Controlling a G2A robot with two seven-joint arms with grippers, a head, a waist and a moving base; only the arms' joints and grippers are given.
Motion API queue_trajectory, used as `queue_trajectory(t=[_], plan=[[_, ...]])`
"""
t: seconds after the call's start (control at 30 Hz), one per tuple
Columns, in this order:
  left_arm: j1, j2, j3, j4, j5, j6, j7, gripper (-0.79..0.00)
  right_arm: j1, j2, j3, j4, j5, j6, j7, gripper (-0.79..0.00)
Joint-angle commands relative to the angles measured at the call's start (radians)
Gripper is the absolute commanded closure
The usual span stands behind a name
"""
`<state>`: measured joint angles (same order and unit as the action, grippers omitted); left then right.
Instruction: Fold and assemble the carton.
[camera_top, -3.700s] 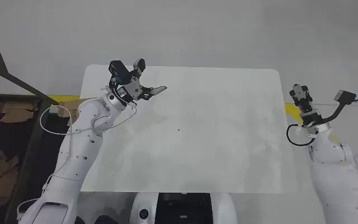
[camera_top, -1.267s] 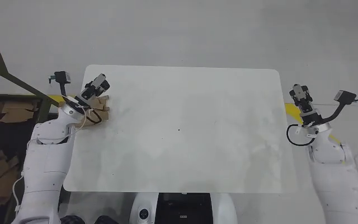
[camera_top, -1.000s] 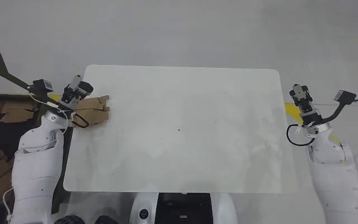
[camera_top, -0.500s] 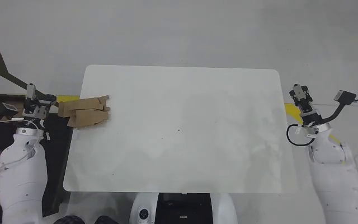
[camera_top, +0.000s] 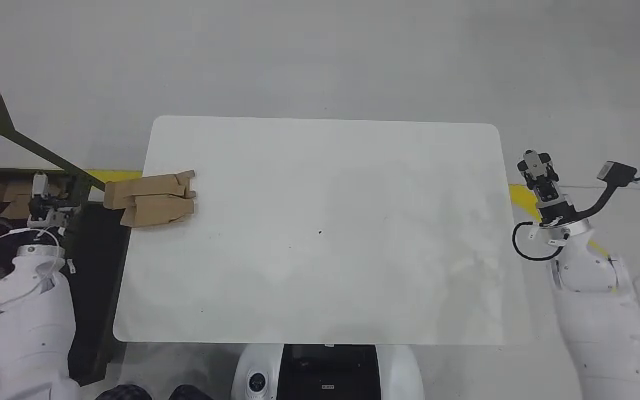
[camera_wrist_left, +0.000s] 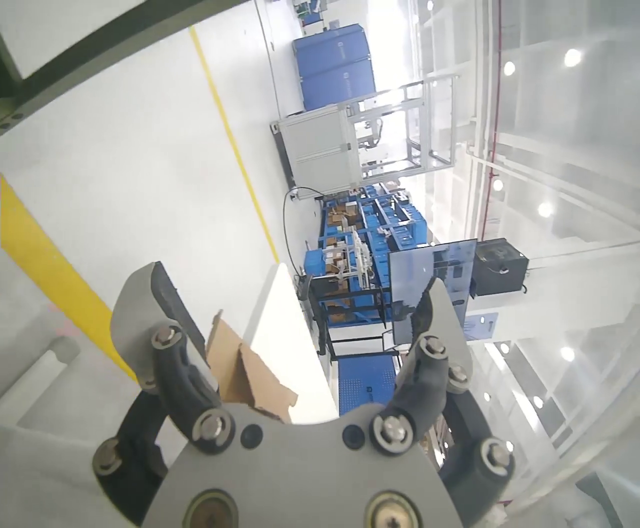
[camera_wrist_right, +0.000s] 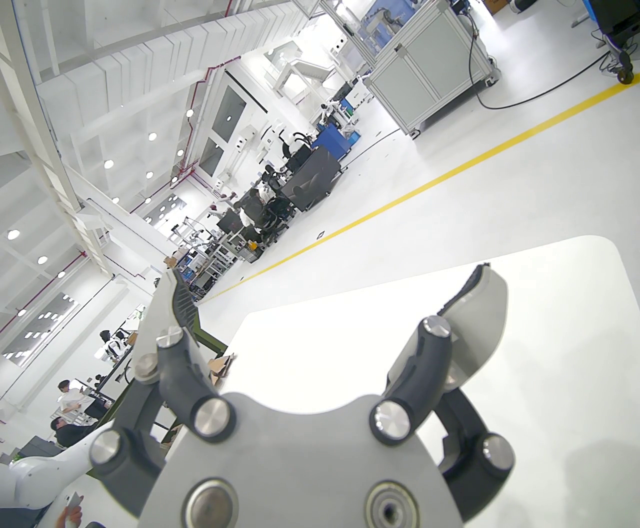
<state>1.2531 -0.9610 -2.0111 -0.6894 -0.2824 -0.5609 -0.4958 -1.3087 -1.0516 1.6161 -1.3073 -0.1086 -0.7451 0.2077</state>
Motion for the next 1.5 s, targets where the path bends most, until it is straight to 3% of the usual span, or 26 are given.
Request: queue_trajectory(t=[0.0,0.2,0.4,0.8,0.83,0.87,0.9,1.07,1.13,1.3,1.47], plan=[[-0.011,0.001,0.011,0.042,0.025,0.003,-0.003,-0.785,0.0,0.0,0.0,0.0,0.0,0.0,0.0,-0.785],[-0.067,0.004,0.047,0.145,0.046,0.021,-0.106,-0.785,0.0,0.0,0.0,0.0,0.0,0.0,0.0,-0.785],[-0.11,0.012,0.071,0.199,0.066,-0.049,-0.238,-0.785,0.0,0.0,0.0,0.0,0.0,0.0,0.0,-0.785],[-0.202,0.014,0.137,0.266,0.144,-0.071,-0.256,-0.785,0.0,0.0,0.0,0.0,0.0,0.0,0.0,-0.785],[-0.206,0.014,0.141,0.272,0.153,-0.075,-0.242,-0.711,0.0,0.0,0.0,0.0,0.0,0.0,0.0,-0.785],[-0.21,0.014,0.144,0.277,0.156,-0.078,-0.236,-0.468,0.0,0.0,0.0,0.0,0.0,0.0,0.0,-0.785],[-0.213,0.013,0.148,0.282,0.161,-0.08,-0.231,-0.302,0.0,0.0,0.0,0.0,0.0,0.0,0.0,-0.785],[-0.227,0.014,0.16,0.303,0.167,-0.085,-0.217,-0.145,0.0,0.0,0.0,0.0,0.0,0.0,0.0,-0.785],[-0.231,0.014,0.163,0.309,0.166,-0.083,-0.219,0.0,0.0,0.0,0.0,0.0,0.0,0.0,0.0,-0.785],[-0.24,0.015,0.167,0.321,0.152,-0.076,-0.237,0.0,0.0,0.0,0.0,0.0,0.0,0.0,0.0,-0.785],[-0.257,0.016,0.137,0.326,0.034,-0.064,-0.323,0.0,0.0,0.0,0.0,0.0,0.0,0.0,0.0,-0.785]])
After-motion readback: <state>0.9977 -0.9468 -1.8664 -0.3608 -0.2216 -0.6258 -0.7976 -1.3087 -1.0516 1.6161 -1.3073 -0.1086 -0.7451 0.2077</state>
